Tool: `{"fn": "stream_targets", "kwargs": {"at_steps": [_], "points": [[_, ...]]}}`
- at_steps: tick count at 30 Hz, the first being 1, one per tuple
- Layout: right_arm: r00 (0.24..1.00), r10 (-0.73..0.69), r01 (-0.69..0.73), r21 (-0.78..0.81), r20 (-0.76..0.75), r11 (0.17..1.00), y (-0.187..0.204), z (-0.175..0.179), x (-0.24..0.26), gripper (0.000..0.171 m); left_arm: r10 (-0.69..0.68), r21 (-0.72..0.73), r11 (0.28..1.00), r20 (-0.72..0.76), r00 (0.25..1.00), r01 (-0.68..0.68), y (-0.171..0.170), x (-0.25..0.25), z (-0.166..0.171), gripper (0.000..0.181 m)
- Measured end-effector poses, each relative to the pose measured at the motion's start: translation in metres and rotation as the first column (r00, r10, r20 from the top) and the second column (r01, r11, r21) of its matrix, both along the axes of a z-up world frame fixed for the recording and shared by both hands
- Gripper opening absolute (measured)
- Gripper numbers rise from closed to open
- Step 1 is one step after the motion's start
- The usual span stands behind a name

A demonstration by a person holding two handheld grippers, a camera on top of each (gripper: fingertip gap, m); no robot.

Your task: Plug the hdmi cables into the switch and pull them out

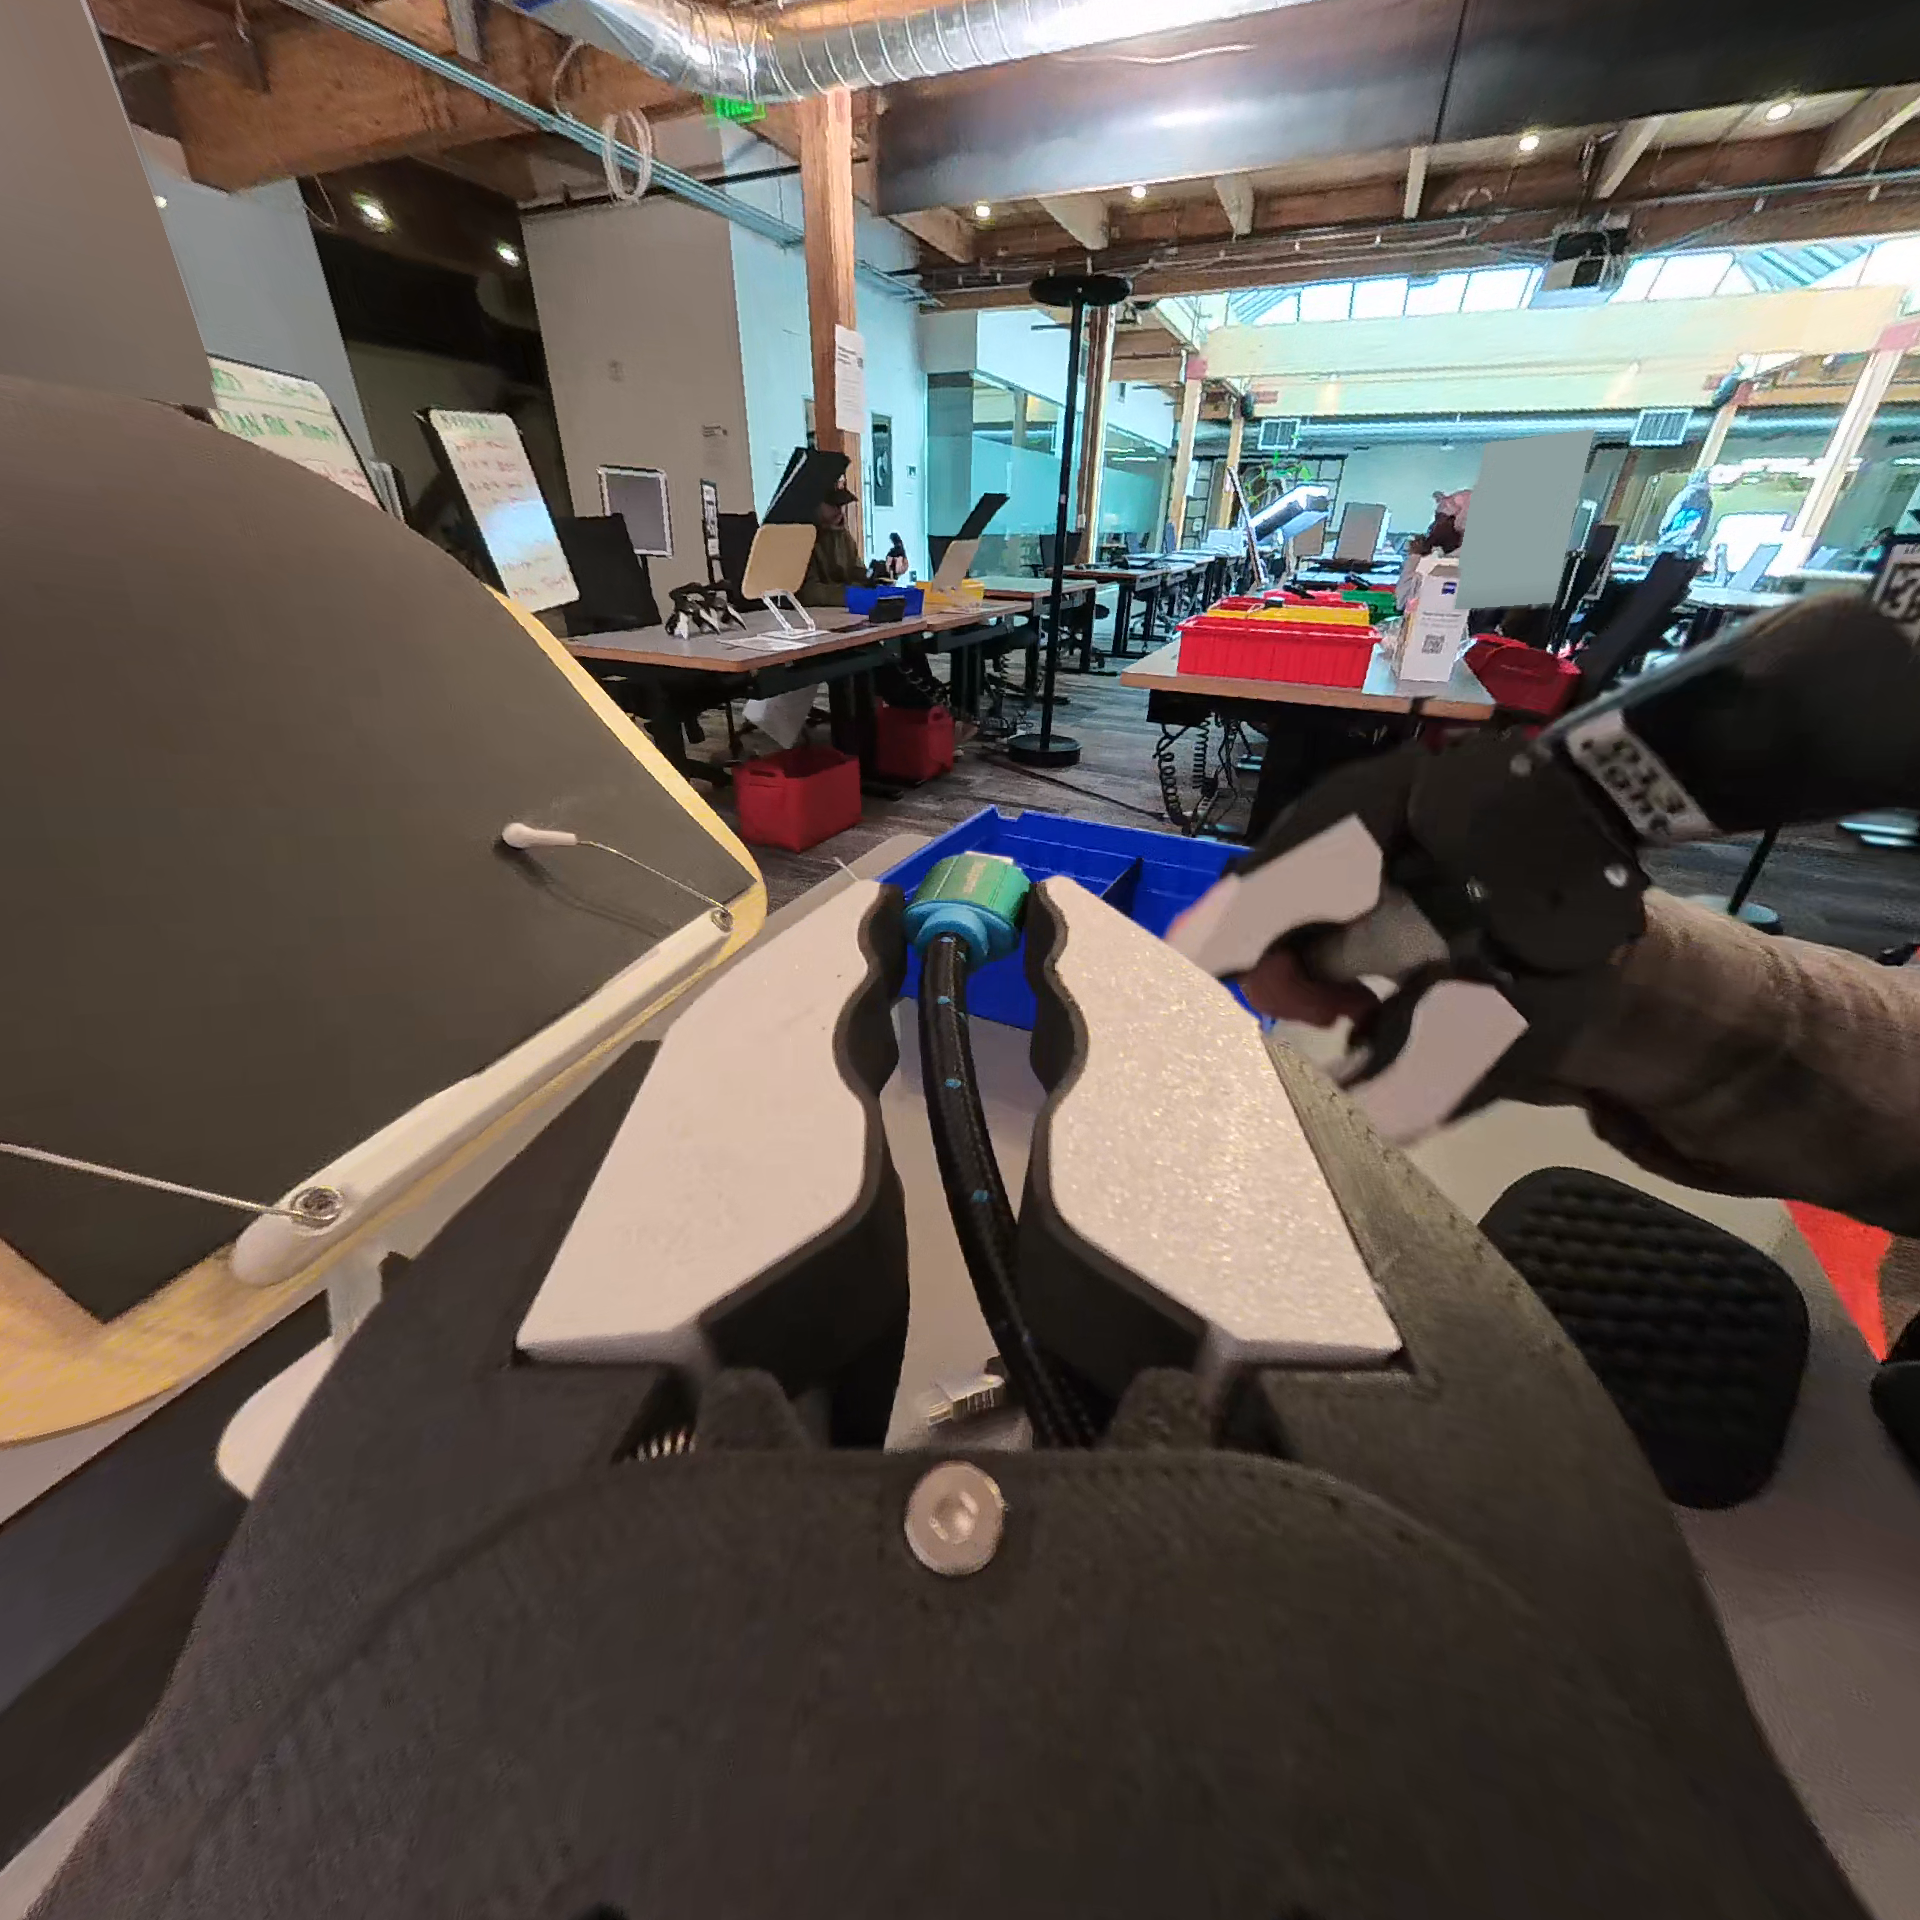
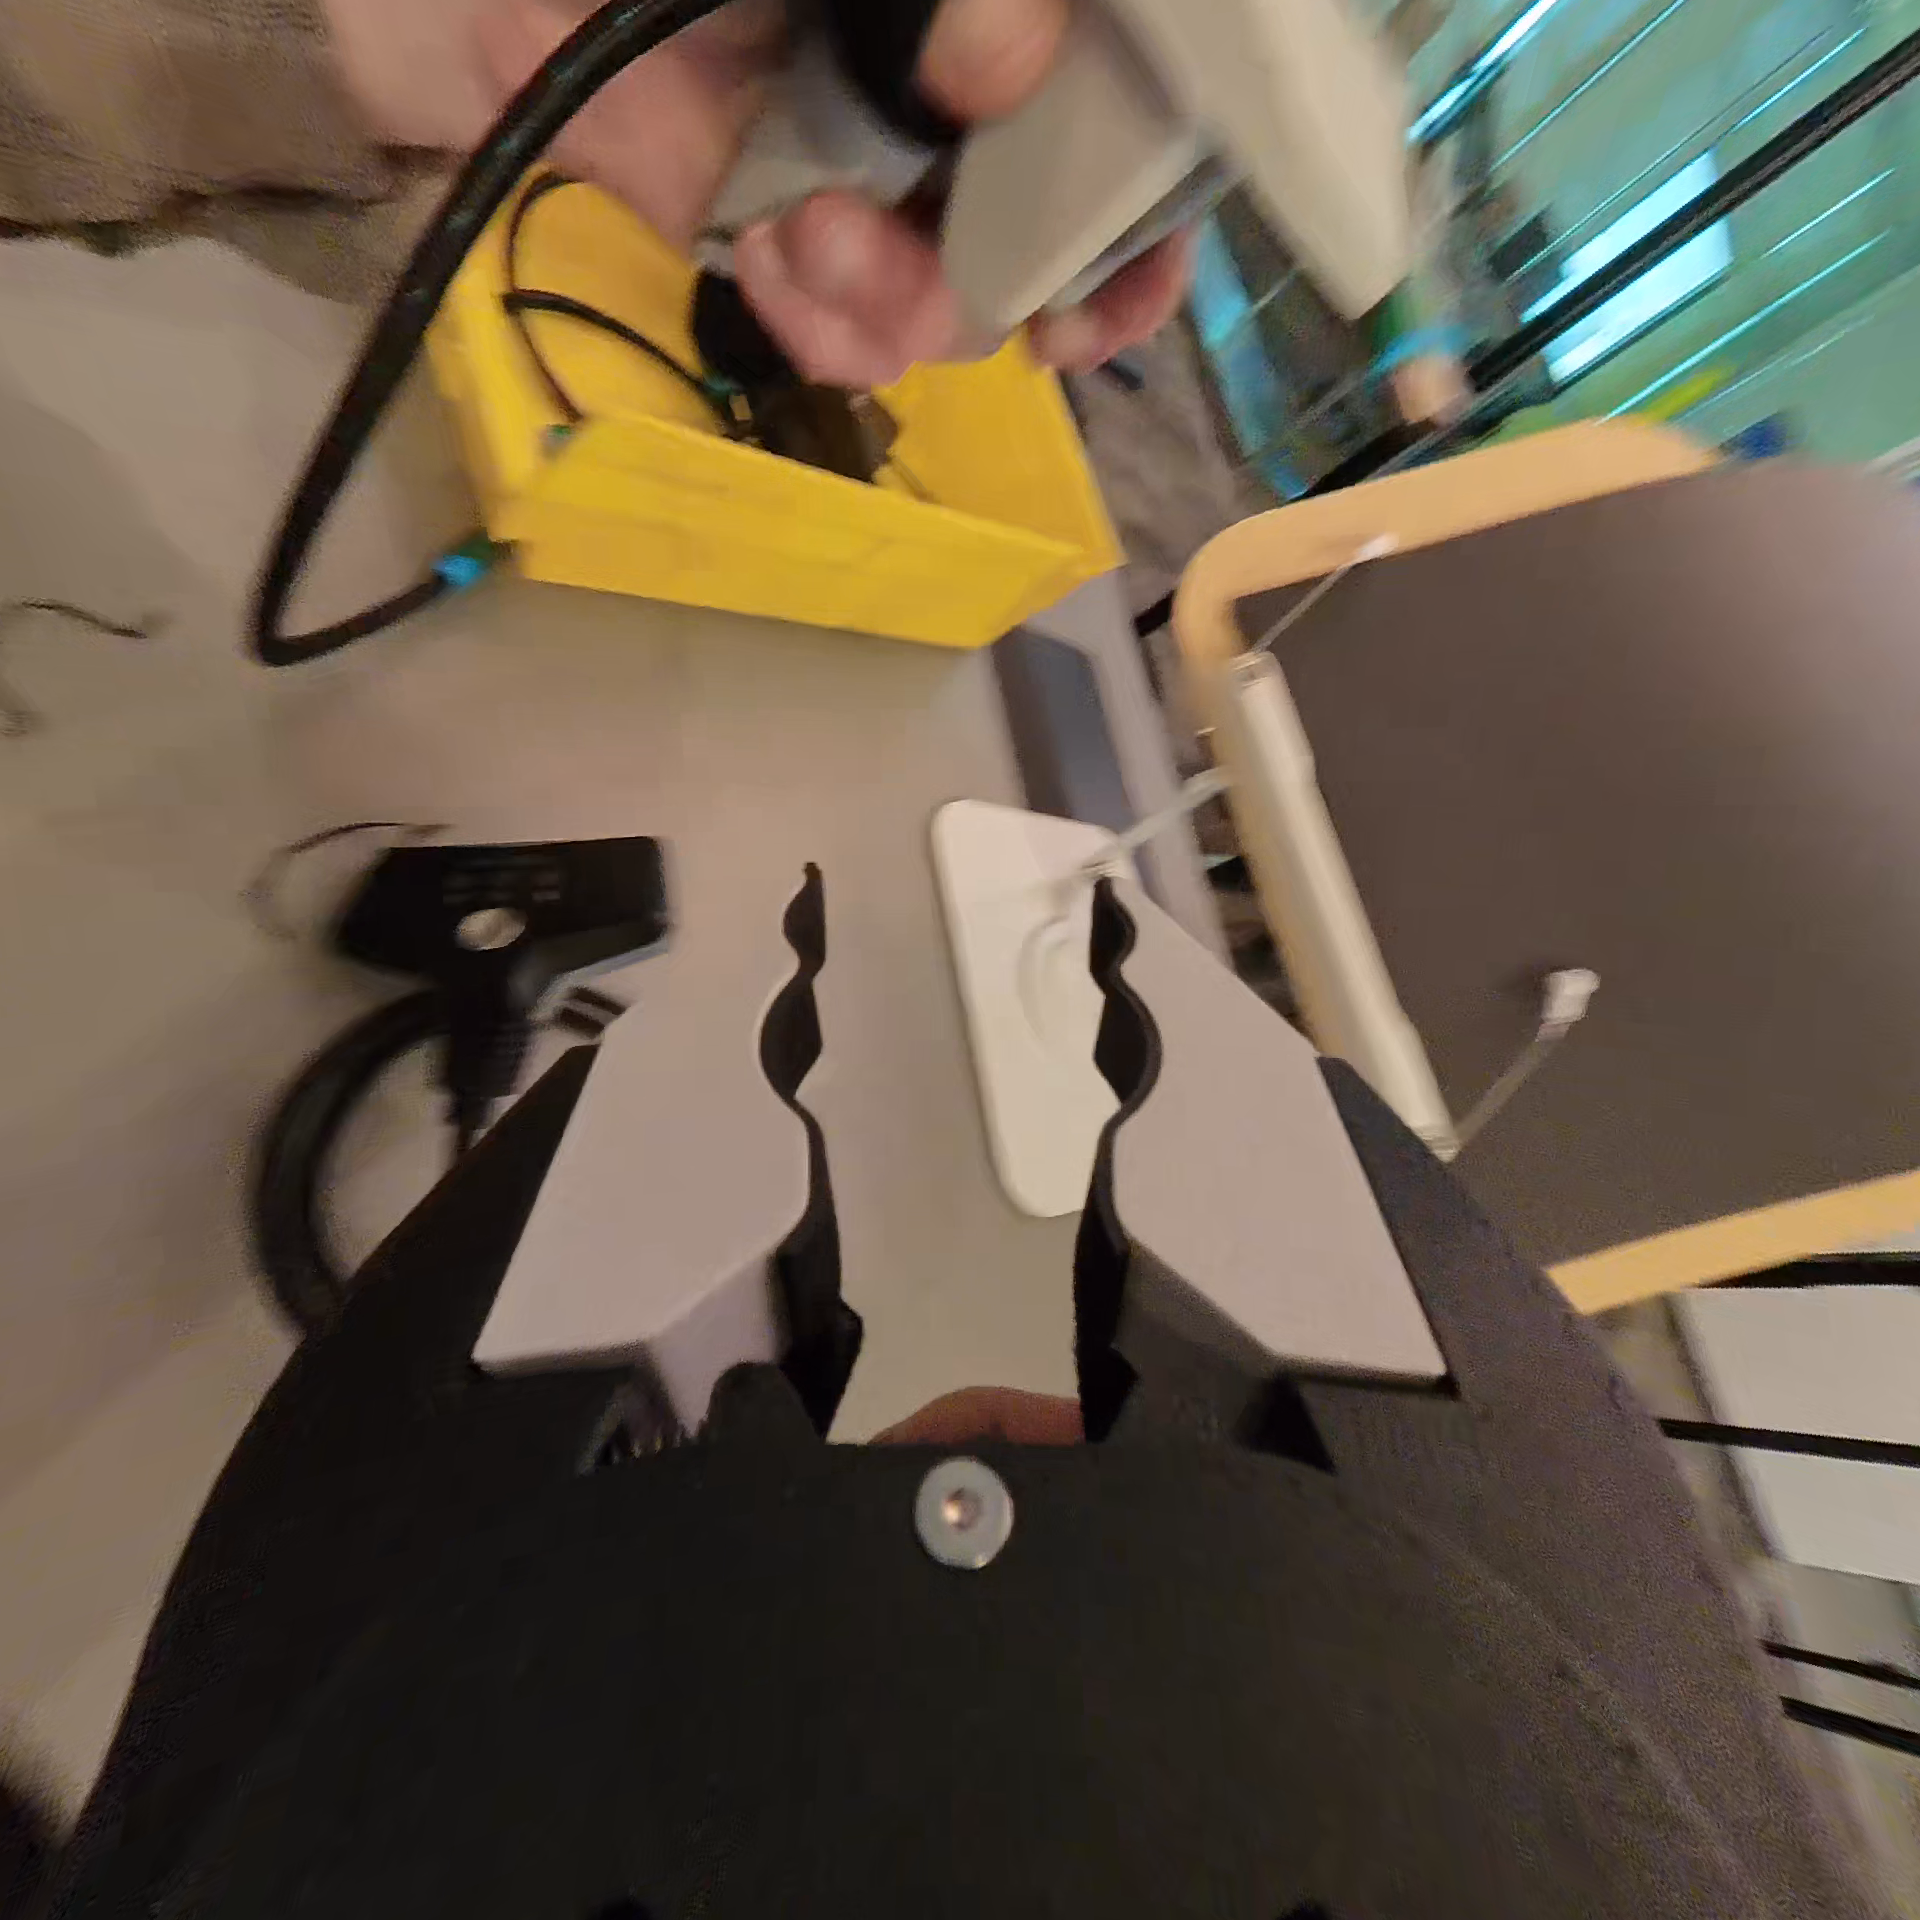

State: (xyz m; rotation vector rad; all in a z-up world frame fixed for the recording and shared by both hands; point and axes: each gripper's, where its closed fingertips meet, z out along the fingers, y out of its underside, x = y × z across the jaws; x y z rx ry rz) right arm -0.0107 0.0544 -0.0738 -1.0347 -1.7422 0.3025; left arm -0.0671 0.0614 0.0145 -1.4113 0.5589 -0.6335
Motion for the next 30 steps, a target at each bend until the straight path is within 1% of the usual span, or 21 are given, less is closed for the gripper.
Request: {"fn": "stream_targets", "kwargs": {"at_steps": [2,3,4,5,8,10,12,14,15,18,19,20,21,23,26,28,29,30], "points": [[0.996,0.006,0.003,-0.101,0.094,0.995,-0.018,-0.033,0.005,0.056,0.011,0.012,1.000,-0.001,1.000,-0.011,-0.002,-0.005,0.004,0.022],[0.992,0.000,0.016,-0.125,0.127,0.992,-0.026,-0.048,0.006,0.060,0.016,0.013,1.000,0.000,1.000,-0.016,-0.002,-0.007,0.005,0.021],[0.987,0.000,0.024,-0.147,0.162,0.989,-0.034,-0.064,0.006,0.057,0.020,0.011,1.000,-0.003,1.000,-0.020,-0.002,-0.009,0.006,0.024],[0.978,-0.004,0.038,-0.161,0.209,0.986,-0.041,-0.081,0.007,0.055,0.026,0.013,1.000,-0.006,1.000,-0.026,-0.003,-0.011,0.006,0.022],[0.957,-0.031,0.070,-0.127,0.287,0.989,-0.054,-0.117,0.005,0.059,0.023,0.026,0.999,0.011,1.000,-0.023,-0.005,-0.015,0.011,0.022],[0.927,-0.101,0.117,-0.022,0.360,0.993,-0.049,-0.137,0.007,0.069,0.034,0.033,0.999,0.004,0.999,-0.034,-0.006,-0.018,0.013,0.022],[0.902,-0.160,0.153,0.050,0.401,0.987,-0.044,-0.153,0.008,0.072,0.035,0.035,0.999,0.007,0.999,-0.036,-0.007,-0.020,0.014,0.022],[0.894,-0.189,0.172,0.077,0.405,0.982,-0.044,-0.162,0.005,0.064,0.026,0.036,0.999,0.022,0.999,-0.027,-0.009,-0.020,0.016,0.022],[0.886,-0.205,0.191,0.077,0.416,0.979,-0.043,-0.166,0.005,0.064,0.023,0.036,0.999,0.020,1.000,-0.023,-0.009,-0.019,0.017,0.022],[0.864,-0.290,0.258,0.133,0.412,0.957,-0.030,-0.170,0.002,0.049,0.009,0.044,0.999,0.020,1.000,-0.009,-0.012,-0.016,0.019,0.022],[0.851,-0.312,0.271,0.156,0.423,0.950,-0.027,-0.174,0.003,0.047,0.003,0.043,0.999,0.020,1.000,-0.004,-0.012,-0.015,0.019,0.022],[0.844,-0.322,0.273,0.172,0.428,0.946,-0.025,-0.178,0.002,0.039,0.001,0.045,0.999,0.022,1.000,-0.002,-0.013,-0.014,0.019,0.022],[0.843,-0.328,0.272,0.187,0.426,0.944,-0.024,-0.181,0.001,0.027,-0.001,0.047,0.999,0.023,1.000,0.000,-0.013,-0.014,0.020,0.022],[0.856,-0.331,0.264,0.213,0.397,0.941,-0.020,-0.180,-0.002,0.017,0.000,0.048,0.999,0.016,1.000,-0.001,-0.013,-0.014,0.019,0.022],[0.901,-0.297,0.280,0.097,0.315,0.955,-0.020,-0.167,-0.004,0.017,-0.008,0.048,0.999,0.025,1.000,0.007,-0.014,-0.013,0.020,0.022],[0.928,-0.248,0.250,0.030,0.278,0.968,-0.020,-0.155,-0.003,0.016,-0.010,0.049,0.999,0.024,1.000,0.009,-0.013,-0.013,0.019,0.022],[0.939,-0.231,0.246,-0.028,0.256,0.969,-0.020,-0.148,-0.001,0.017,-0.010,0.048,0.999,0.025,1.000,0.009,-0.013,-0.013,0.019,0.022],[0.955,-0.182,0.208,-0.090,0.233,0.974,-0.022,-0.141,0.001,0.017,-0.010,0.047,0.999,0.024,1.000,0.008,-0.013,-0.013,0.019,0.022]]}}
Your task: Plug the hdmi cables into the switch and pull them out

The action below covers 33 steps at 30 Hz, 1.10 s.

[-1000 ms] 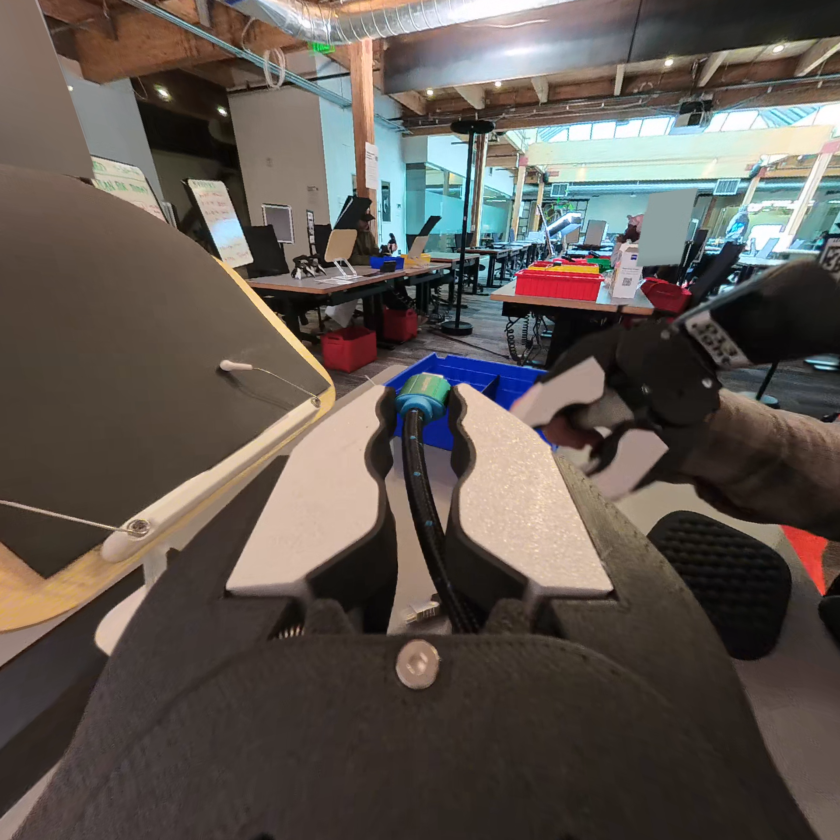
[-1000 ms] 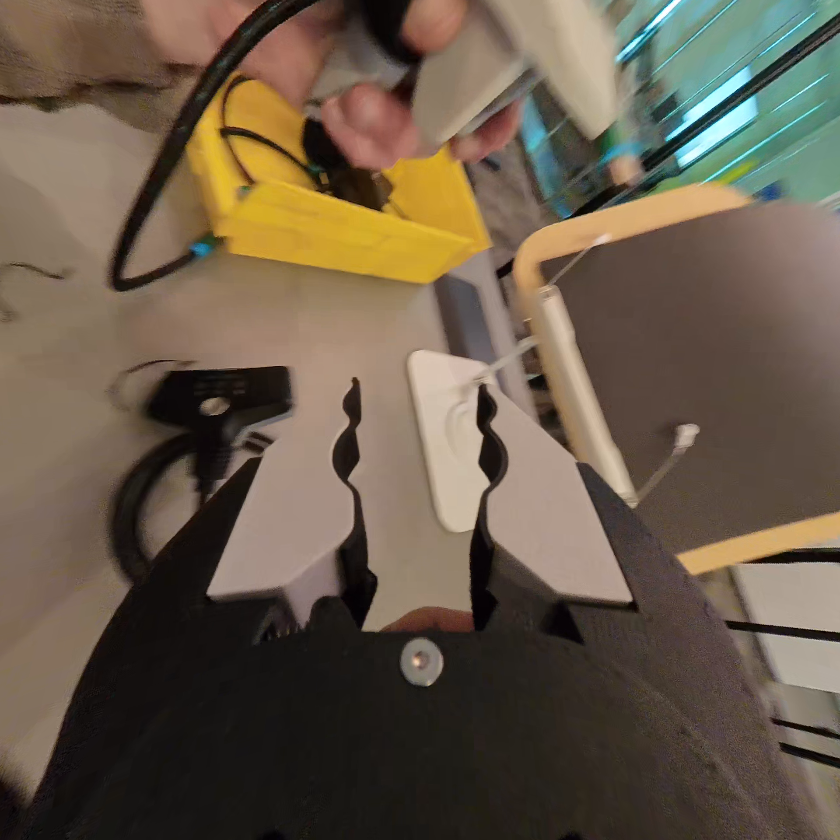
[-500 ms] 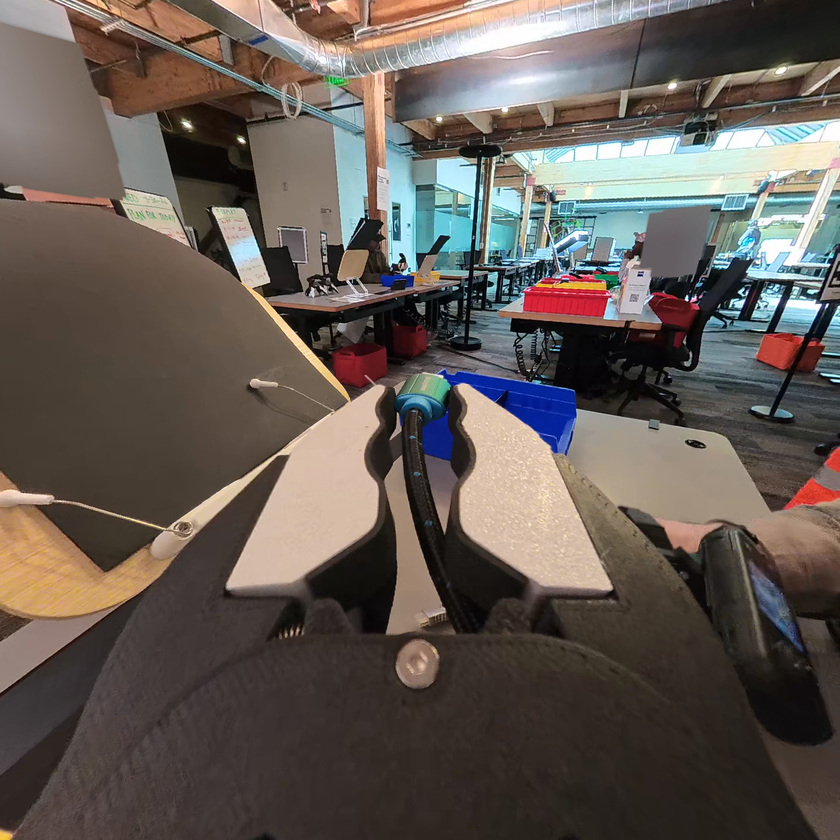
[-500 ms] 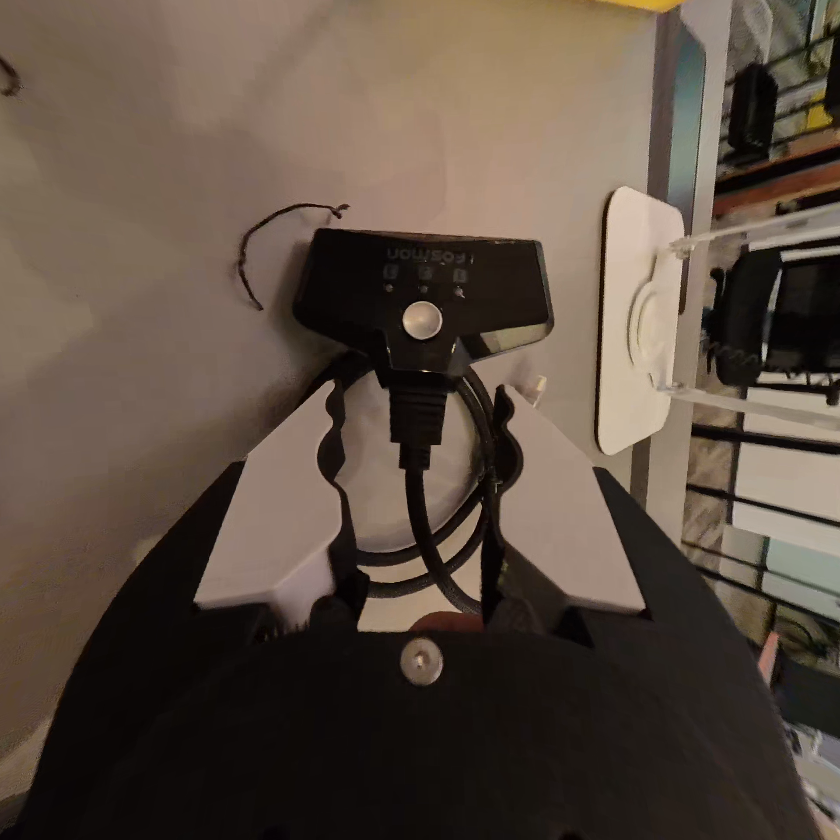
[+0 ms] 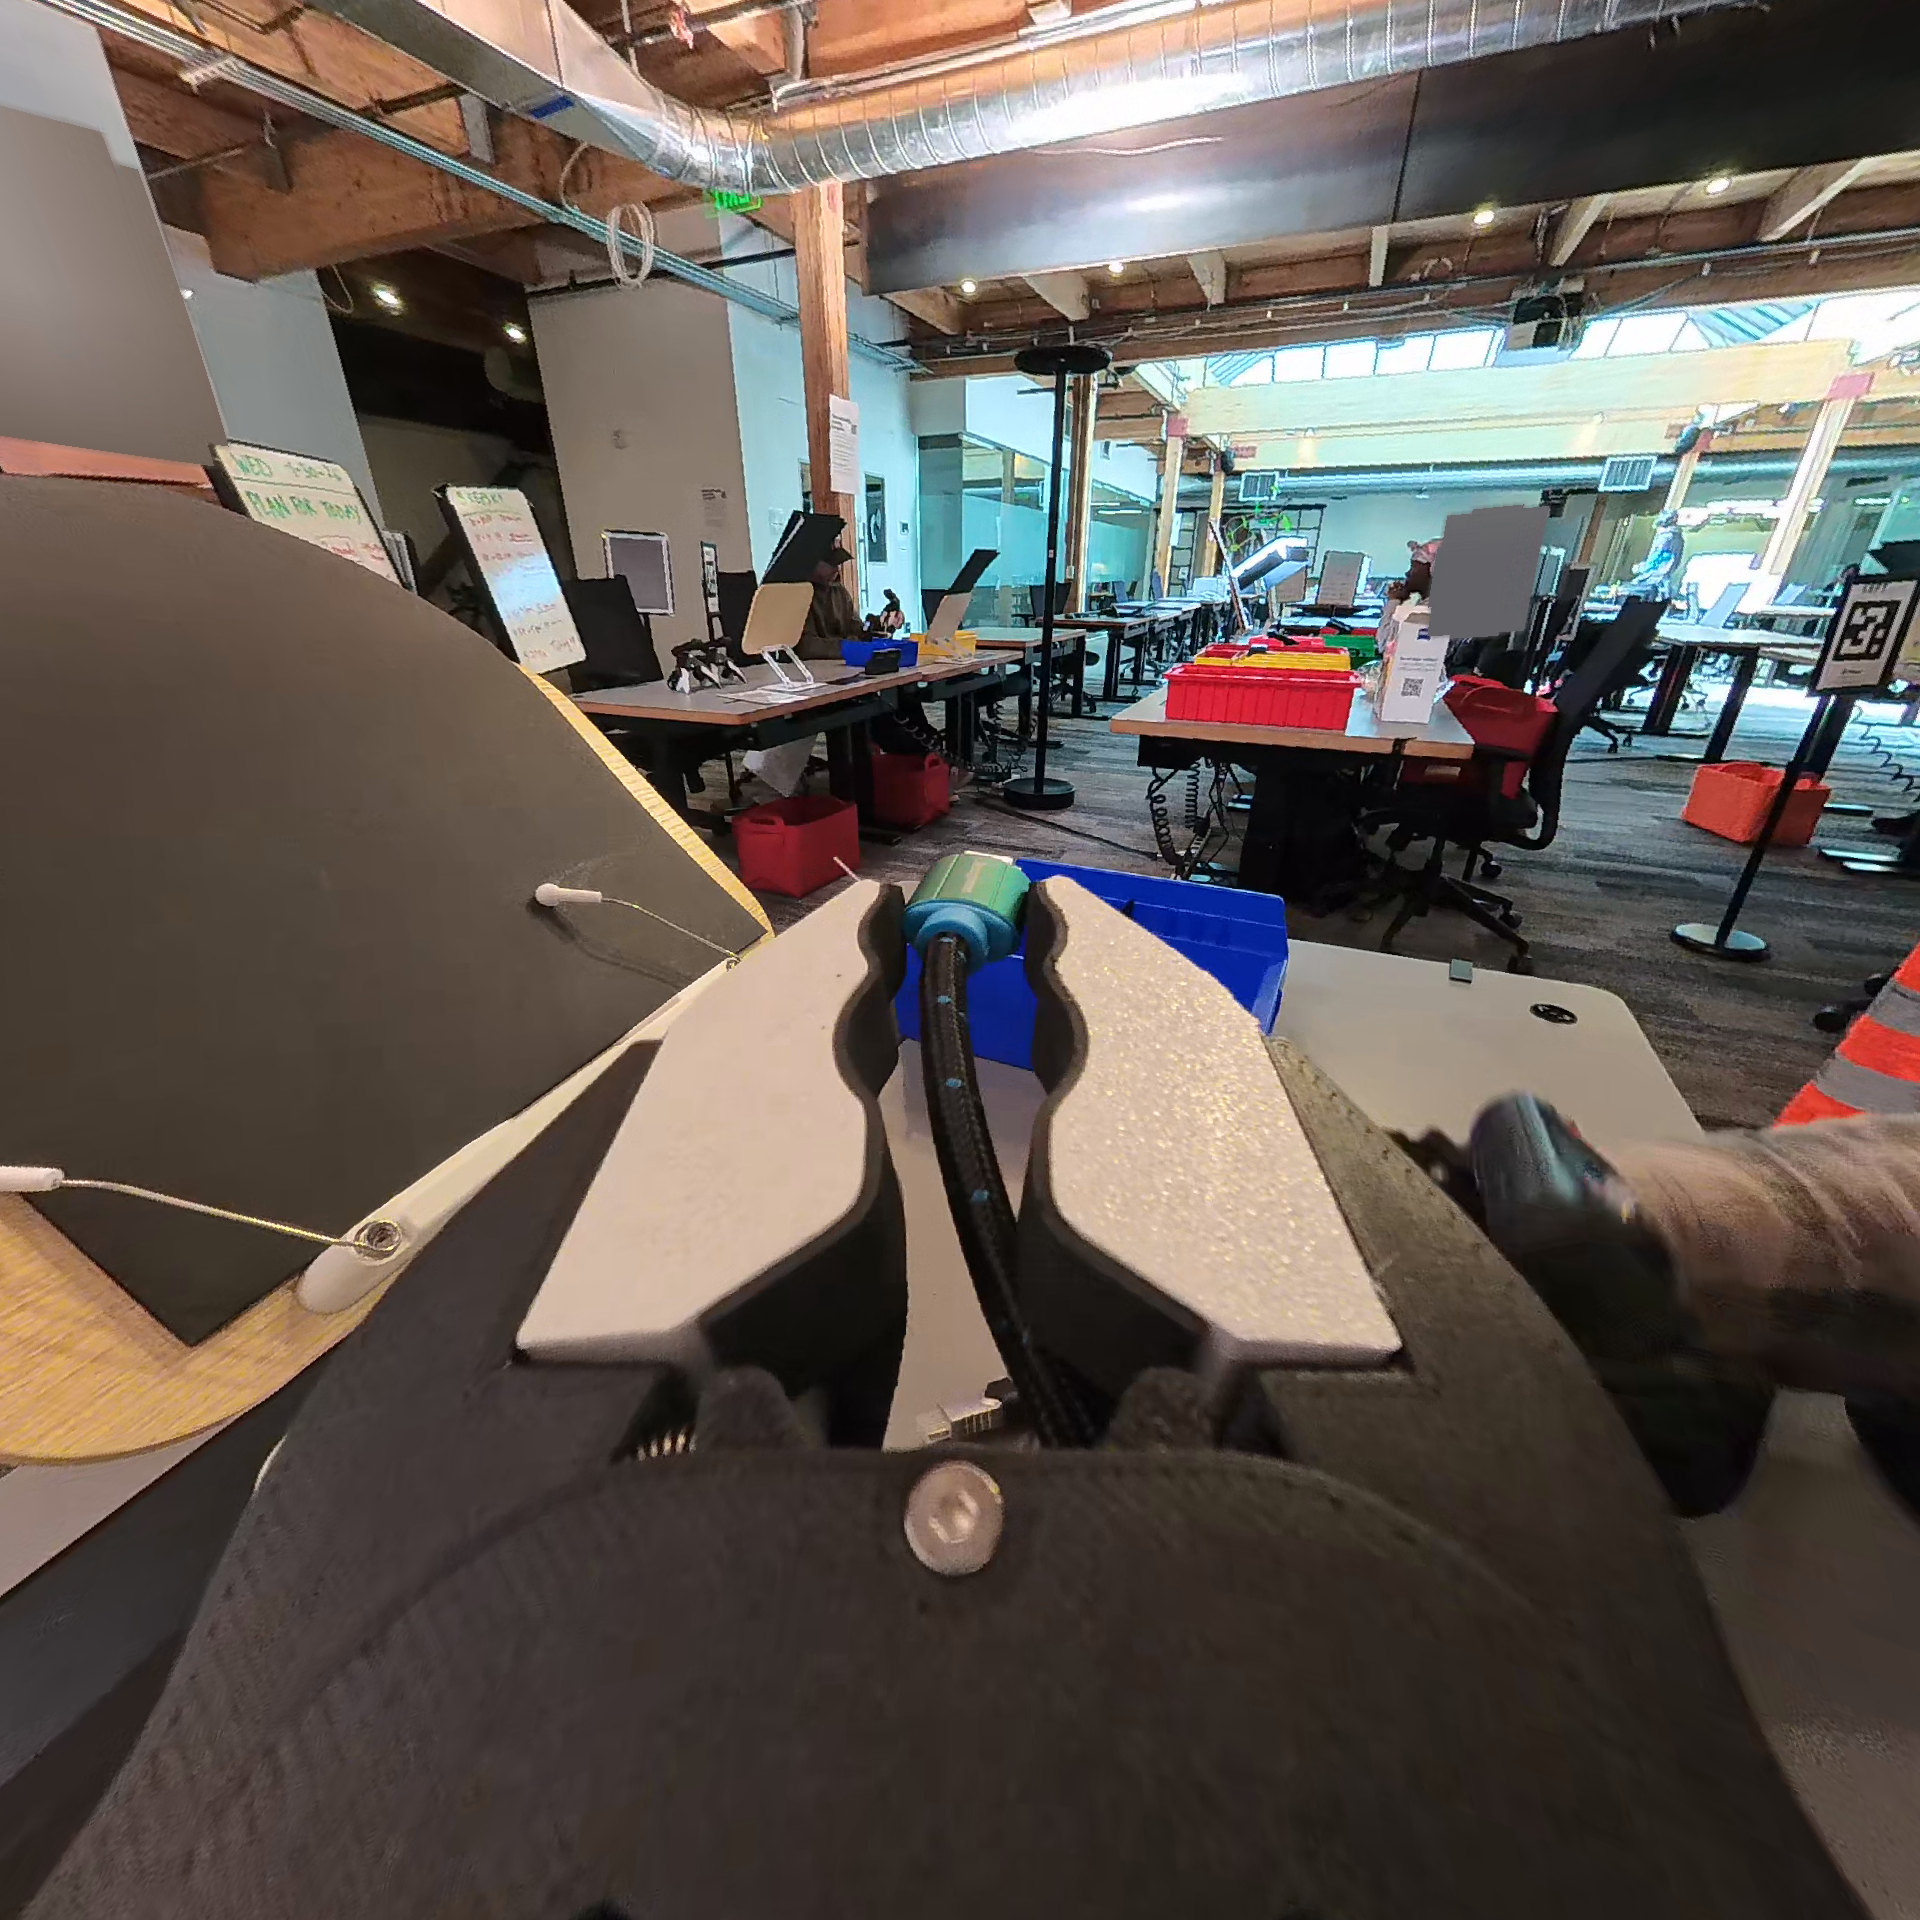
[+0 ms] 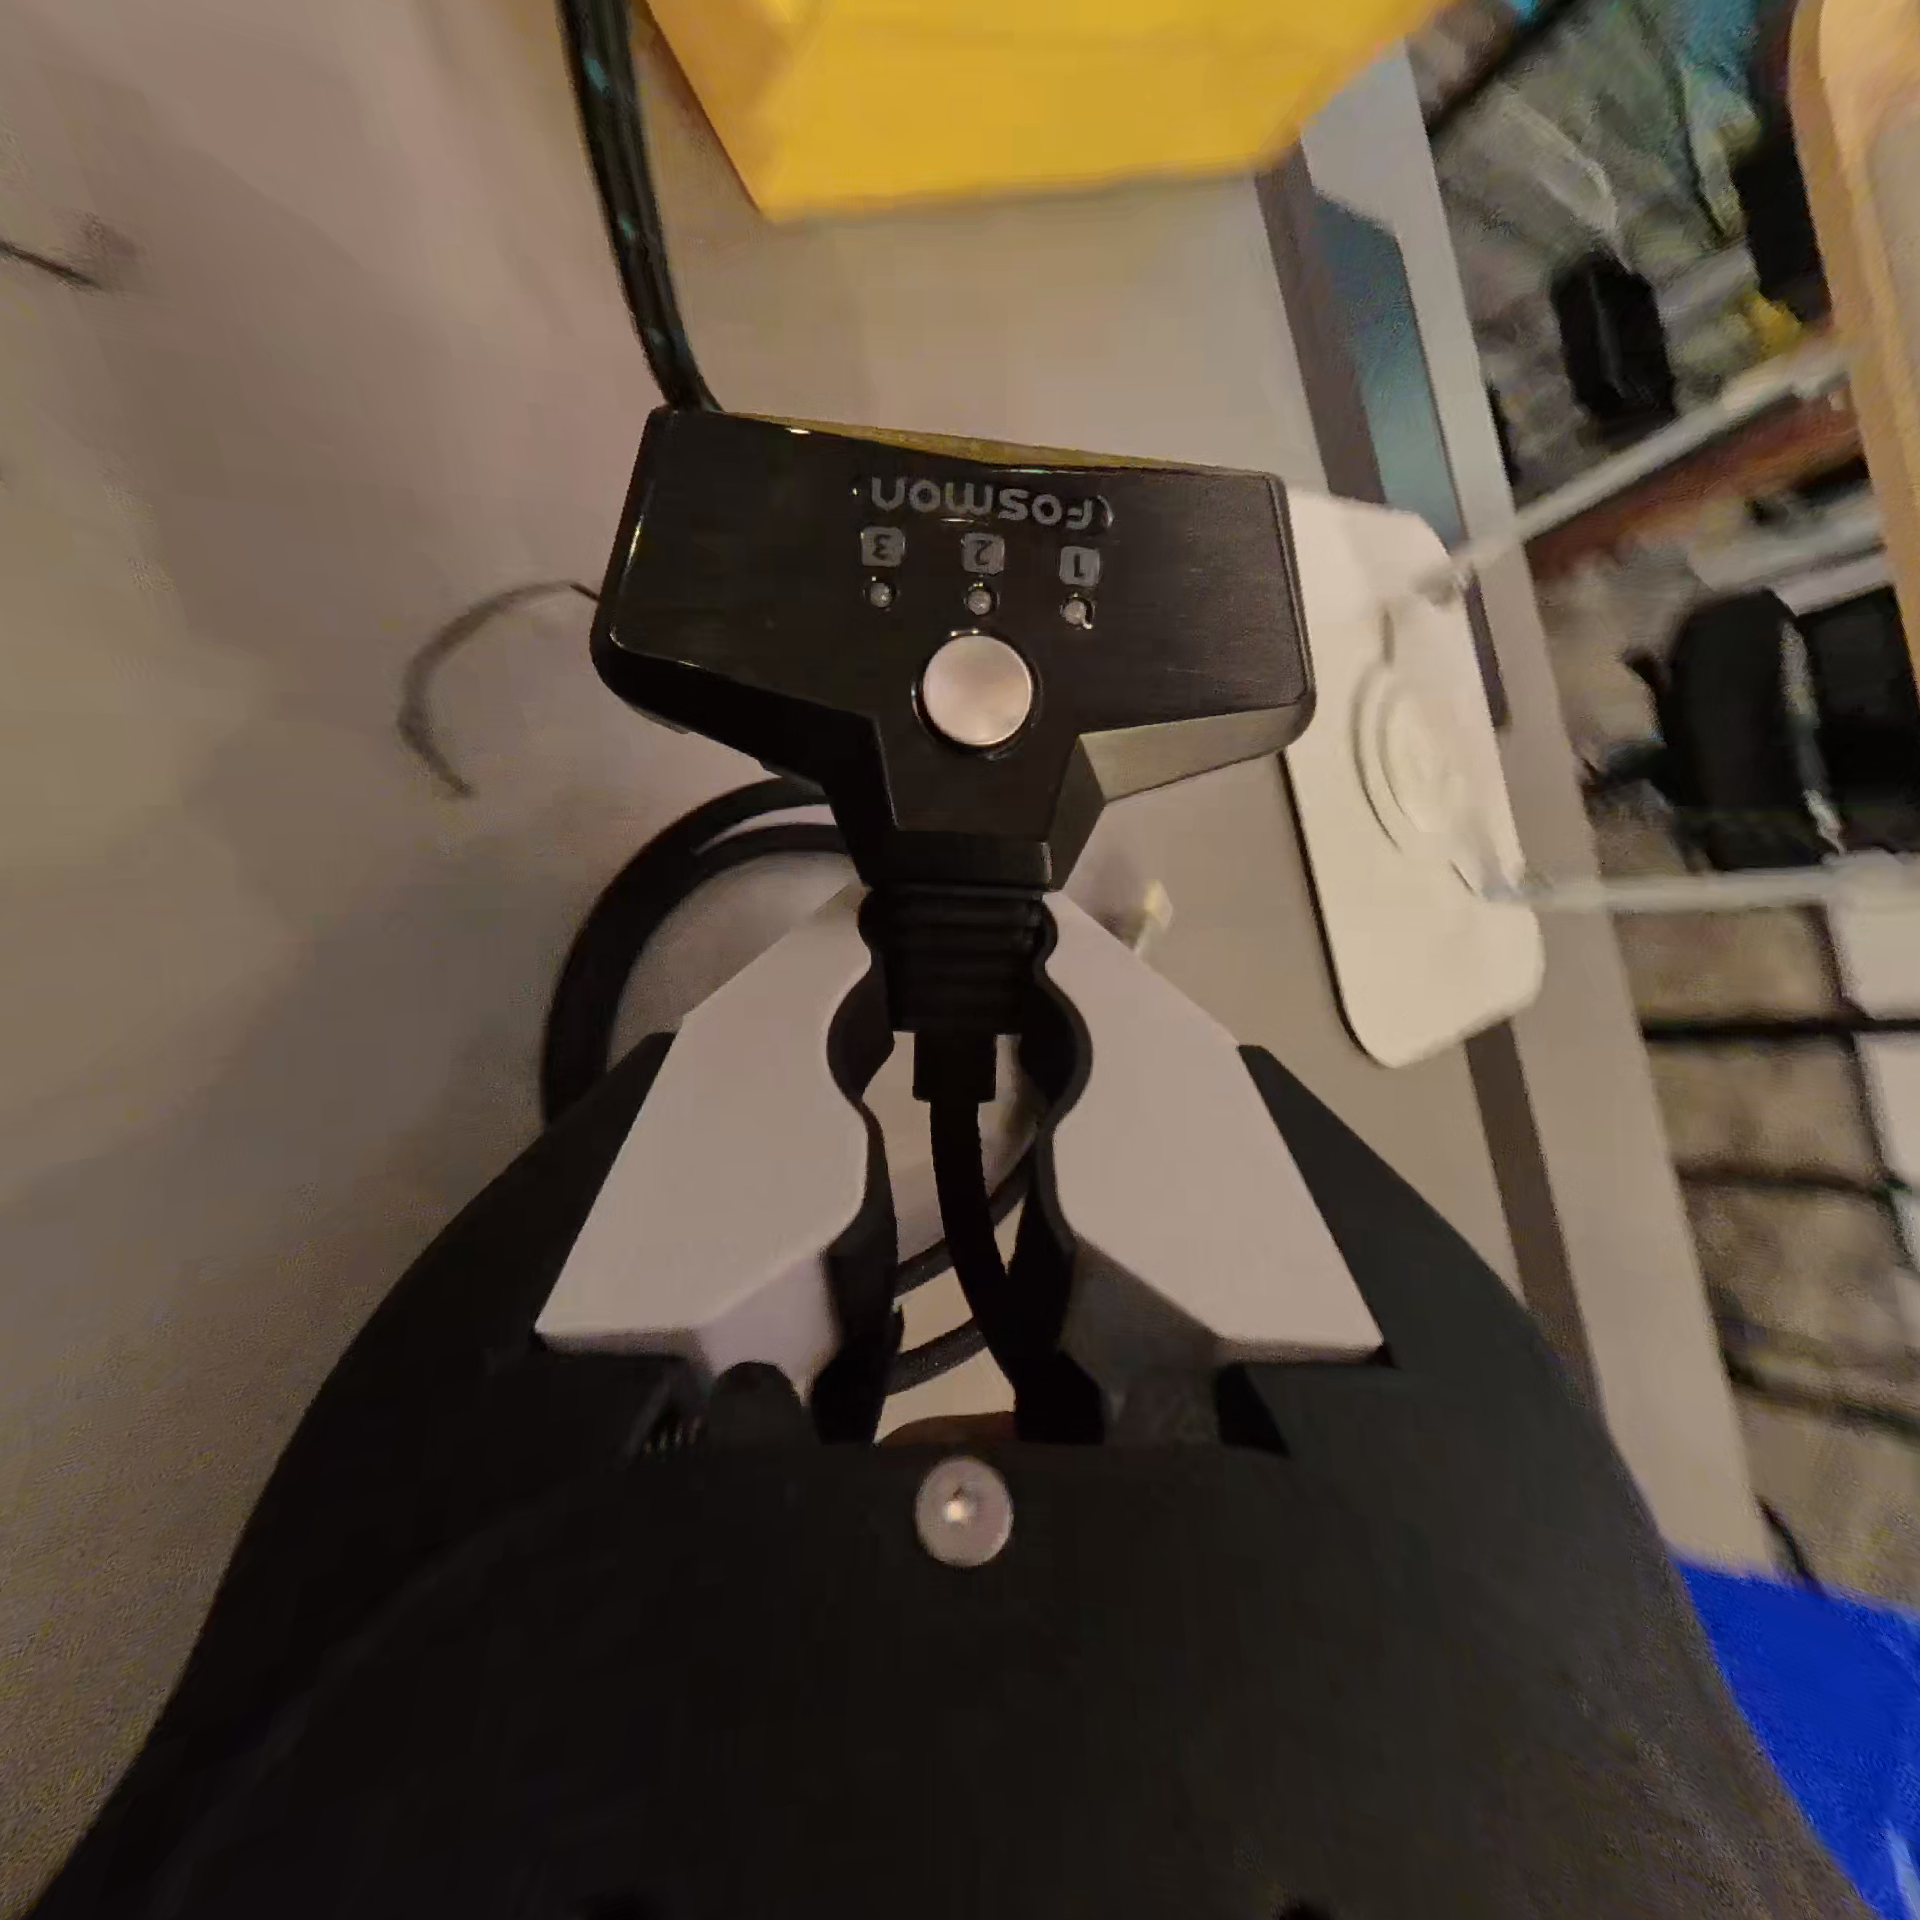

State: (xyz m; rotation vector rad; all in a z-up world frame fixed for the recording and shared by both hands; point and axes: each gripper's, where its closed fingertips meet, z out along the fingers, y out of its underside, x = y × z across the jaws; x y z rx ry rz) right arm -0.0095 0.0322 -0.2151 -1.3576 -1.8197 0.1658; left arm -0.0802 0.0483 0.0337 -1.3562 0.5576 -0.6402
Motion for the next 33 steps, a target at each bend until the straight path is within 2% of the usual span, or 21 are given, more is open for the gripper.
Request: {"fn": "stream_targets", "kwargs": {"at_steps": [5,10,16,20,26,30,33], "points": [[0.971,0.158,-0.198,-0.233,-0.182,0.952,-0.007,0.042,0.021,0.016,0.004,0.004,1.000,-0.017,1.000,-0.004,-0.001,0.001,0.000,0.022],[0.915,0.286,-0.380,-0.374,-0.284,0.846,-0.005,0.087,0.043,0.016,0.003,-0.002,1.000,-0.041,0.999,-0.003,0.000,0.008,-0.003,0.022],[0.857,0.459,-0.515,-0.437,-0.235,0.738,0.006,0.144,0.048,0.016,-0.001,-0.011,1.000,-0.065,0.998,0.001,0.002,0.014,-0.008,0.022],[0.826,0.535,-0.560,-0.372,-0.178,0.740,0.014,0.168,0.036,0.016,-0.004,-0.021,1.000,-0.097,0.995,0.002,0.002,0.019,-0.010,0.022],[0.804,0.531,-0.593,-0.295,-0.268,0.749,0.022,0.167,0.035,0.016,-0.014,-0.027,1.000,-0.136,0.991,0.011,0.000,0.026,-0.014,0.022],[0.744,0.552,-0.662,-0.304,-0.378,0.685,0.016,0.160,0.049,0.016,-0.030,-0.035,0.999,-0.147,0.989,0.026,0.001,0.034,-0.018,0.022],[0.729,0.543,-0.676,-0.315,-0.417,0.666,0.022,0.162,0.054,0.016,-0.039,-0.043,0.999,-0.165,0.985,0.033,0.003,0.041,-0.022,0.022]]}}
